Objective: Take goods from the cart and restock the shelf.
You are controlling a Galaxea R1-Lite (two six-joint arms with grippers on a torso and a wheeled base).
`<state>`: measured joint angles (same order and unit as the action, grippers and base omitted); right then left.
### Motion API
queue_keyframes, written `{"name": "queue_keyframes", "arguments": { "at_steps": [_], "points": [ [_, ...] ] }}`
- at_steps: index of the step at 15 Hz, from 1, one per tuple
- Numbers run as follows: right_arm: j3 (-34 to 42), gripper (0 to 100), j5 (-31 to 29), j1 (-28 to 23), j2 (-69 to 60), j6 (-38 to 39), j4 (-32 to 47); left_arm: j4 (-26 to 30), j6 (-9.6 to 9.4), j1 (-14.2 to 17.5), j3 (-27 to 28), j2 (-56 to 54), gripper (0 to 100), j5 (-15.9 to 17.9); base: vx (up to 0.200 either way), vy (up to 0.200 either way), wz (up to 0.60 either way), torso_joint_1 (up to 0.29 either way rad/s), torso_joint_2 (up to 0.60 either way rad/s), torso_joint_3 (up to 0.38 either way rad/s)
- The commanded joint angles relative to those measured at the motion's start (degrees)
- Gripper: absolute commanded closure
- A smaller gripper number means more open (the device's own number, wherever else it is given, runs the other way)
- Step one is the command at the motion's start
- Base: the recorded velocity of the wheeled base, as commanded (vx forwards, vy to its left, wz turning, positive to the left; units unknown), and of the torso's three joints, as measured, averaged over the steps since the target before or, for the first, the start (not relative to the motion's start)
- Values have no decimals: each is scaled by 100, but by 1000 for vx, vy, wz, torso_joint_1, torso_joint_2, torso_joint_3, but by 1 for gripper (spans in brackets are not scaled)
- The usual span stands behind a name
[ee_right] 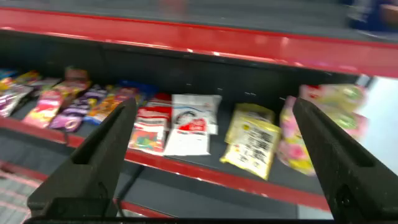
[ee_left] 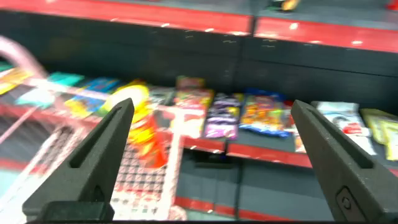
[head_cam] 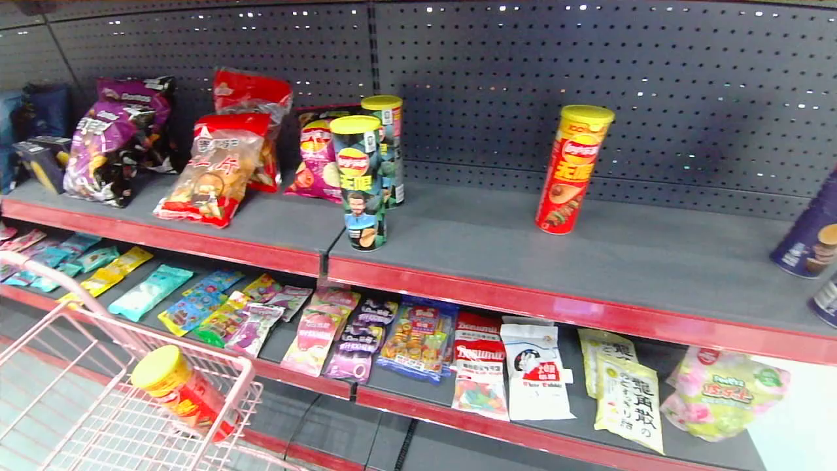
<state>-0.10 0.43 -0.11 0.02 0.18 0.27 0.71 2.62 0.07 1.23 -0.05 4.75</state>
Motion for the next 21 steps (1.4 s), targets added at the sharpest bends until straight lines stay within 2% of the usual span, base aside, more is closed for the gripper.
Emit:
{"name": "queue_keyframes", "arguments": {
  "at_steps": [1, 5, 10, 15, 21],
  "points": [
    [1, 0, 1, 2, 6, -1, 0, 0, 2, 1, 0, 5, 0, -1, 0, 0, 600, 7, 2, 7],
    [1, 0, 1, 2, 6, 8, 0, 0, 10, 1, 0, 5, 0, -1, 0, 0, 600, 1, 1, 1],
    [1, 0, -16, 2, -2, 26, 0, 0, 10, 1, 0, 5, 0, -1, 0, 0, 0, 0, 0, 0],
    [1, 0, -16, 2, 6, 34, 0, 0, 37, 1, 0, 5, 0, -36, 0, 0, 0, -137, 373, 216],
    [1, 0, -25, 2, -2, 34, 0, 8, 125, 1, 0, 5, 0, -62, 0, 0, 0, -194, 542, 340]
  ]
}}
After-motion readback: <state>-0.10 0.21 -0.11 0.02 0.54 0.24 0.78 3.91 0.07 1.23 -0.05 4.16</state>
